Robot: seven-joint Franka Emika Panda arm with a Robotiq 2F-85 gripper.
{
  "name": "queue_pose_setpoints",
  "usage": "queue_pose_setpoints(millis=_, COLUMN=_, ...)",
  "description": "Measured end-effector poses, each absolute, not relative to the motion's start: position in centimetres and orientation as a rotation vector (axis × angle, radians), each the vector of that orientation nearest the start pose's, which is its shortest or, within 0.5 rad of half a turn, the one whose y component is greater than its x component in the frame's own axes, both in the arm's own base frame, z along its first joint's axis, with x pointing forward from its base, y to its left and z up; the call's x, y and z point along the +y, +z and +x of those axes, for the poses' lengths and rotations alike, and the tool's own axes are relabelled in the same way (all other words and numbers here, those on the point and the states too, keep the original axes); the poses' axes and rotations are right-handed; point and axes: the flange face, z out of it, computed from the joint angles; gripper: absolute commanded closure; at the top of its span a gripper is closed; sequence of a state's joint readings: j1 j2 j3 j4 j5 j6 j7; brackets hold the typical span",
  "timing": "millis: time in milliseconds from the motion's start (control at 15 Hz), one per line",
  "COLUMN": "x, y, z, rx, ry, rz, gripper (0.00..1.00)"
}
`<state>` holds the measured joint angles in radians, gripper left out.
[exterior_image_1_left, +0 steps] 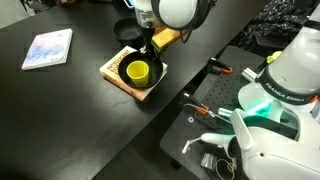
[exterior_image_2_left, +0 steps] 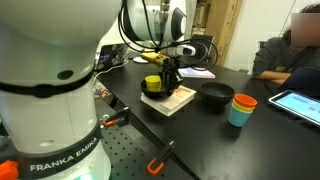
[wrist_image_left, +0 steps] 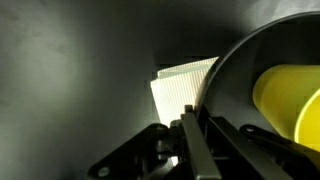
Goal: Put one black bowl on top of the white and orange book and put the yellow cup in the bowl on top of the book then stack the bowls back together.
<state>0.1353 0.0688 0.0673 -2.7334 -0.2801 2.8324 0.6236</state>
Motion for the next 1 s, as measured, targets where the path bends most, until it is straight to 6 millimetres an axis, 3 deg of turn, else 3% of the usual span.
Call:
queue_pose_setpoints(millis=333, x=8.5, y=21.2, z=41.4, rx=0.259, ry=-0.229, rz=-3.291, gripper=0.98)
queue_pose_setpoints(millis=533, x=8.5, y=21.2, z=43.4, rx=0.270, ry=-0.210, rz=-3.346, gripper=0.98)
queue_pose_setpoints(millis=1000, x=10.0, y=23.0, z=48.8, rx=0.306, ry=0.145, rz=-3.405, gripper=0.98)
